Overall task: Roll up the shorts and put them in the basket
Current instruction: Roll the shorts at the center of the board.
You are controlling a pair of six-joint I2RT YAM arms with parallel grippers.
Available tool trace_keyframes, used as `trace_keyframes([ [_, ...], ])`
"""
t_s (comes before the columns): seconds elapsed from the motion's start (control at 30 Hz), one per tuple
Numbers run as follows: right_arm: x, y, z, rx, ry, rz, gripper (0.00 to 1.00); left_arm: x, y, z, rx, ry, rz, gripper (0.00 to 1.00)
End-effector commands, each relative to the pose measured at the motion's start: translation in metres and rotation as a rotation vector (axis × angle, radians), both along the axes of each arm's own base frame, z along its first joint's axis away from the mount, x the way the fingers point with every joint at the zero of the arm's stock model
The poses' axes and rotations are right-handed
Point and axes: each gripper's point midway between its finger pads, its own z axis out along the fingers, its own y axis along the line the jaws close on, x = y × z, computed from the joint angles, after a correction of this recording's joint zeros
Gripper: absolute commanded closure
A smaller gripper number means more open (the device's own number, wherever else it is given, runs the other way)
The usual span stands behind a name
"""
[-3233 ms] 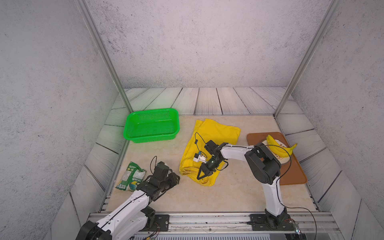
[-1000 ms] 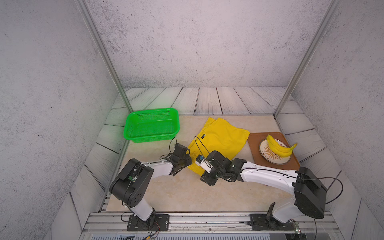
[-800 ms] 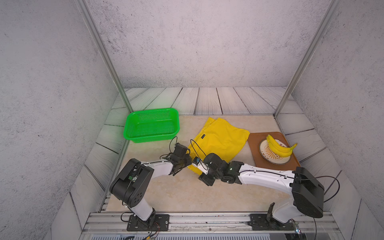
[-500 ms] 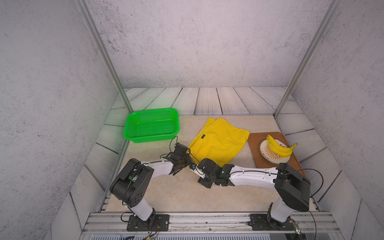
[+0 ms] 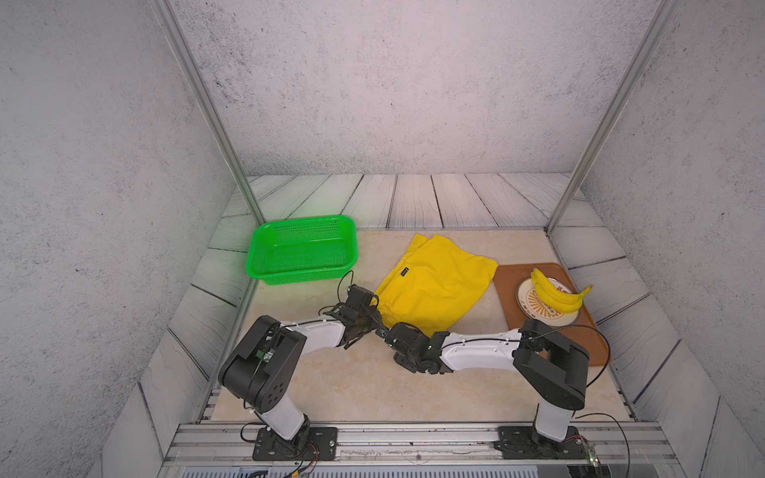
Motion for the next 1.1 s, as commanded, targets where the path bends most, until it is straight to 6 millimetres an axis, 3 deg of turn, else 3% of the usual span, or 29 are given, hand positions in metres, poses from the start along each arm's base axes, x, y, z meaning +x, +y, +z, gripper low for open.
trace_keyframes([
  [0.0,0.002,-0.020,-0.030,-0.096,0.016,-0.057,0.53,-0.037,0.023,-0.039,0.104,0.182,0.009,0.93],
  [0.1,0.002,-0.024,-0.039,-0.118,0.022,-0.068,0.75,-0.038,0.025,-0.040,0.106,0.192,0.015,0.94],
  [0.27,-0.008,-0.023,-0.041,-0.093,0.076,-0.052,0.99,-0.039,0.035,-0.041,0.097,0.213,0.059,0.95],
  [0.37,-0.018,-0.016,-0.033,-0.046,0.128,-0.022,1.00,-0.038,0.042,-0.038,0.086,0.216,0.093,0.85],
  [0.53,-0.035,-0.007,-0.020,0.037,0.226,0.018,1.00,-0.035,0.054,-0.024,0.090,0.193,0.143,0.47],
  [0.63,-0.046,-0.001,-0.013,0.095,0.319,0.037,1.00,-0.034,0.058,-0.014,0.083,0.157,0.152,0.39],
  [0.83,-0.052,0.006,0.000,0.228,0.488,0.029,1.00,-0.038,0.065,-0.019,0.135,0.176,0.146,0.40],
  [0.9,-0.051,0.007,0.002,0.268,0.539,0.017,1.00,-0.040,0.067,-0.025,0.137,0.184,0.154,0.45],
  [0.93,-0.051,0.006,0.001,0.266,0.545,0.017,1.00,-0.041,0.067,-0.028,0.144,0.190,0.153,0.50],
  [0.97,-0.050,0.006,-0.001,0.257,0.540,0.020,0.99,-0.042,0.069,-0.032,0.158,0.204,0.151,0.62],
  [1.07,-0.047,0.002,-0.004,0.220,0.508,0.015,0.70,-0.043,0.065,-0.041,0.163,0.239,0.132,0.89],
])
